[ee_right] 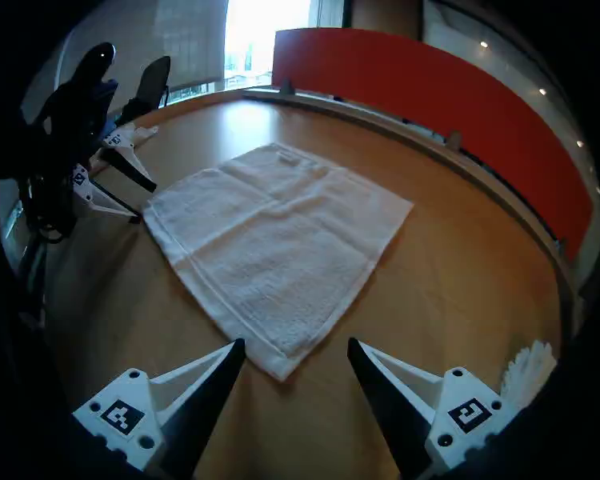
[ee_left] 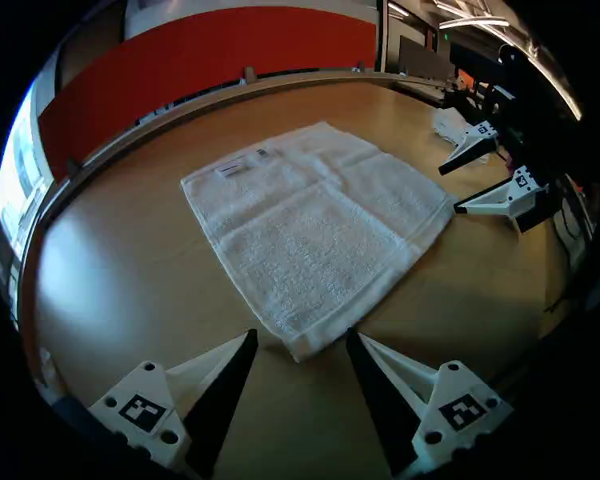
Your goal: Fold towel
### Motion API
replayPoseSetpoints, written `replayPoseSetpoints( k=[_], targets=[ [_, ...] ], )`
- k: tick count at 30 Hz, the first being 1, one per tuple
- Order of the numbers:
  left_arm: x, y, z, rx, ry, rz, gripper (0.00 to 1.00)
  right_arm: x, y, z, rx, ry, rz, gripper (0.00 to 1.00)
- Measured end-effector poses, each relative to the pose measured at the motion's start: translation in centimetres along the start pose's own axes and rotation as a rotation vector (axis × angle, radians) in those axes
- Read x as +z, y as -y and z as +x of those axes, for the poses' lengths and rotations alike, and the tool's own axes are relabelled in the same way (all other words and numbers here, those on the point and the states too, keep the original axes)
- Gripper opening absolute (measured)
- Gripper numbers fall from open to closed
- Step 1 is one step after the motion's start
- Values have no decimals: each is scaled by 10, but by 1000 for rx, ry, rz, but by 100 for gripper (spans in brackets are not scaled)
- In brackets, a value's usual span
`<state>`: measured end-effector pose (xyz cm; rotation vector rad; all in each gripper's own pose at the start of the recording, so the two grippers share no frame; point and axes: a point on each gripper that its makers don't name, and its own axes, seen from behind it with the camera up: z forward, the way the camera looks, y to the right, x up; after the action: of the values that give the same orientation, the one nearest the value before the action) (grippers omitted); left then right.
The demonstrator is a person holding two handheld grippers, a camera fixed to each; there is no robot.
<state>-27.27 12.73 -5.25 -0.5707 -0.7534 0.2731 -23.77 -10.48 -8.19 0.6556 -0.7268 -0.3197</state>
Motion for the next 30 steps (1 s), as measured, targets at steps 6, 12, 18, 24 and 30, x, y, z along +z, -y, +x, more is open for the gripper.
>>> replayPoseSetpoints(
  k=[6,12,18,24,30],
  targets=[
    [3,-3,-2,-3,9,-9,81,2,3,-3,-1,6,15,96],
    [4,-4,-2,-9,13,-15,81,2,5,-4,16,9,37,88],
    [4,-4,-2,-19,15,-10,81,1,7,-6,28,9,54,80],
    [4,-4,-2,-24,25,-5,81,1,9,-6,29,10,60,75],
    [4,-4,-1,-21,29,-5,78,1,9,-5,27,12,65,68]
  ],
)
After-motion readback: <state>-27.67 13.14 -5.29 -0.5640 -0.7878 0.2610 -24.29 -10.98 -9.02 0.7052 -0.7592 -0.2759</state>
